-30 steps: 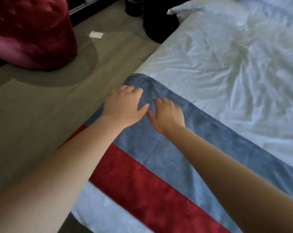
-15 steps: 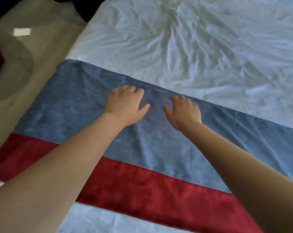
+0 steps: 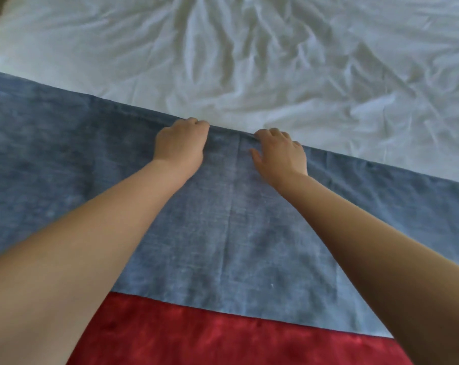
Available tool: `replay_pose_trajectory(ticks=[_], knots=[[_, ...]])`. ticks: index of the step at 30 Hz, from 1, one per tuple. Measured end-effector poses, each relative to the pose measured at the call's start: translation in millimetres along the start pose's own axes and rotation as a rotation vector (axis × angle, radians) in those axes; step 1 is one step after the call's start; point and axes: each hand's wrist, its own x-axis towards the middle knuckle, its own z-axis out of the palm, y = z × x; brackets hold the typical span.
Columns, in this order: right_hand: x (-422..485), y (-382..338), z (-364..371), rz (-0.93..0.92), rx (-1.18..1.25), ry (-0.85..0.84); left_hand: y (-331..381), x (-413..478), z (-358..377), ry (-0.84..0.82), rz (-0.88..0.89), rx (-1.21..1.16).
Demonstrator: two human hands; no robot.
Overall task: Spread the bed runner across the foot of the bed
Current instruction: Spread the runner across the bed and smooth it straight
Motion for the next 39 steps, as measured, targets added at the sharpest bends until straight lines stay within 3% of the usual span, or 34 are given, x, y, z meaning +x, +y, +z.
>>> replay_pose_trajectory(ticks=[5,9,13,16,19,24,34,39], knots=[[28.7,26.4,17.9,-0.052,0.02,0.046,1.2,32.1,20.1,0.082,-0.034,0.07],[44.9,36.5,21.1,-0.096,0.101,0.04,-1.3,55.4,21.5,0.025,-0.031,0.088],[57.3,45.3,20.6,-0.024,0.164,0.083,2.1,69.8,25.0,0.024,-0.058,0.173],[59.0,48.6,23.5,-0.023,0.264,0.016,10.4,69.7,26.0,0.072,-0.055,0.08],[61.4,61.8,14.2,0.057,0.439,-0.074,25.8,71.8,19.8,0.076,0.103,-0.111],[52.6,120.2,-0.1,-0.036,0.354,-0.206,60.7,86.4,20.3,-0.105,0.33,-0.231],[44.4,158.7,4.9,-0.024,-0.009,-0.171,83.8,96.0,26.3,-0.118,0.248,-0.19],[24.9,166.5,1.5,-0.092,0.216,-0.15,91.6,92.9,27.3,-0.138,0.283,-0.303]])
